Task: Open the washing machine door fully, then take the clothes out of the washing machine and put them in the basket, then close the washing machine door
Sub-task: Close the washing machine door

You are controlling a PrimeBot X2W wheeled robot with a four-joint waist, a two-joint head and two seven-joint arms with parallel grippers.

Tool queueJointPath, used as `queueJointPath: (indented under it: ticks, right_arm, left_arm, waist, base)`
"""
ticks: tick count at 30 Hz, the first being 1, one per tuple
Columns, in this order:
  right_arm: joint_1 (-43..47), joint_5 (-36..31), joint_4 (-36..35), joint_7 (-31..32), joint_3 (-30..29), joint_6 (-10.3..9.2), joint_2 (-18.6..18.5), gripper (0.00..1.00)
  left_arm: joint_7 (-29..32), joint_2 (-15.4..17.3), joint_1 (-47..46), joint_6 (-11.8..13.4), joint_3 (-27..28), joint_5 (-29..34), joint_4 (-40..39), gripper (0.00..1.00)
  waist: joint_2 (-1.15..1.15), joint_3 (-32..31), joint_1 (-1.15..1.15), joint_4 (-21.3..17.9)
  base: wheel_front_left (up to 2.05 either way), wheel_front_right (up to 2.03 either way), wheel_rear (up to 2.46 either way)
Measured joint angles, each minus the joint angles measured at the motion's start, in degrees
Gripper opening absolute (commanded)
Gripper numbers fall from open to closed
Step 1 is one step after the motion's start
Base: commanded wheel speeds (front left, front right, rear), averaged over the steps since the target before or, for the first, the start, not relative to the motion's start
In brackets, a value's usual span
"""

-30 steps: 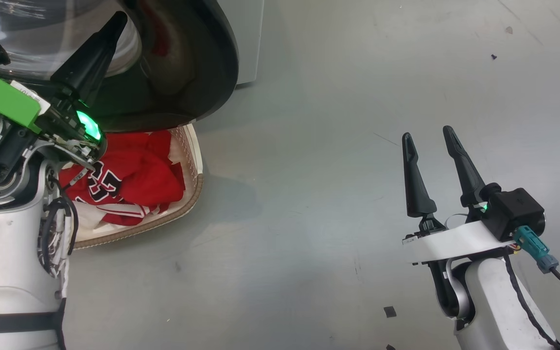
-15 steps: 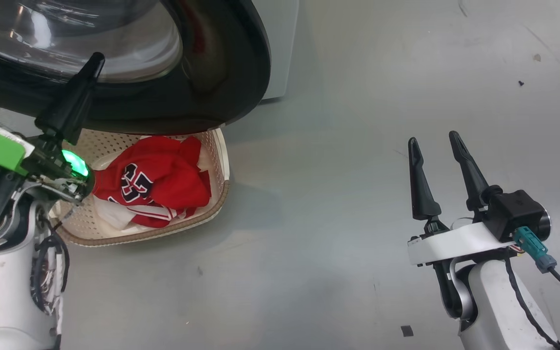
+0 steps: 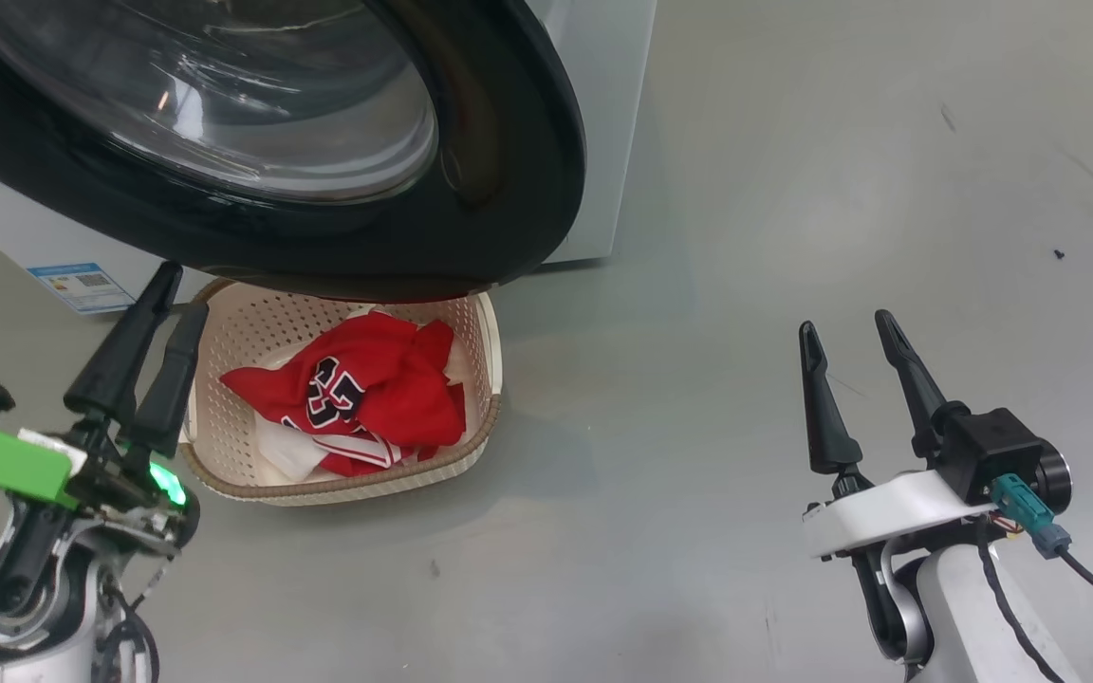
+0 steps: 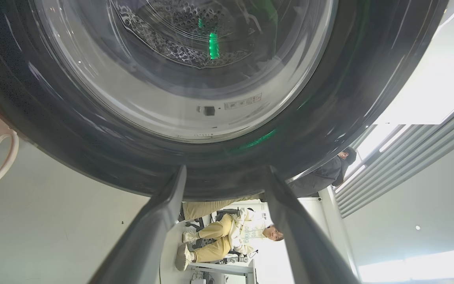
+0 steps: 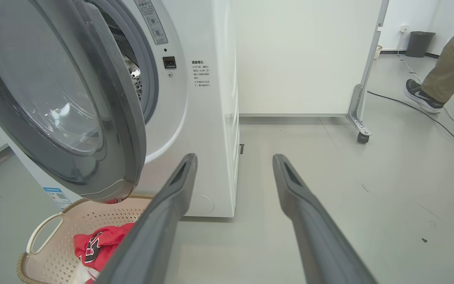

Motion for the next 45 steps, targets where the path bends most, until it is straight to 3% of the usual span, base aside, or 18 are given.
queueJointPath:
  ticks: [20, 25, 31, 39, 45]
  right_arm:
    - [5.29, -0.76, 1.65, 0.0, -0.84, 0.9, -0.21, 1.0]
    - [6.04, -1.05, 1.67, 0.0, -1.09, 0.91, -0.19, 1.0]
    - [6.94, -1.16, 1.41, 0.0, -1.58, 0.91, -0.12, 1.0]
    - [6.94, -1.7, 0.48, 0.0, -2.59, 0.91, -0.11, 1.0]
    - [6.98, -1.9, -0.04, 0.0, -2.92, 0.91, -0.13, 1.0]
  left_arm:
    - [-7.79, -0.48, 16.02, 0.0, 3.0, 7.0, -6.34, 1.0]
    - [-11.62, -0.54, 18.29, 0.0, 3.13, 12.07, -9.48, 1.0]
    - [-17.57, -0.43, 18.67, 0.0, 2.32, 23.05, -15.46, 1.0]
    - [-27.91, 7.27, 19.59, -0.04, -1.86, 49.16, -20.57, 1.0]
    - [-33.46, 8.76, 23.28, -0.05, -3.88, 63.06, -17.78, 1.0]
  waist:
    - [0.0, -8.44, 0.0, 4.06]
    - [0.0, -9.86, 0.0, 4.6]
    - [0.0, -11.03, 0.0, 5.02]
    - [0.0, -11.65, 0.0, 5.08]
    - [0.0, -12.29, 0.0, 4.93]
  base:
    - [0.0, 0.0, 0.0]
    - [0.0, 0.0, 0.0]
    - [0.0, 0.0, 0.0]
    - [0.0, 0.0, 0.0]
    - [0.0, 0.0, 0.0]
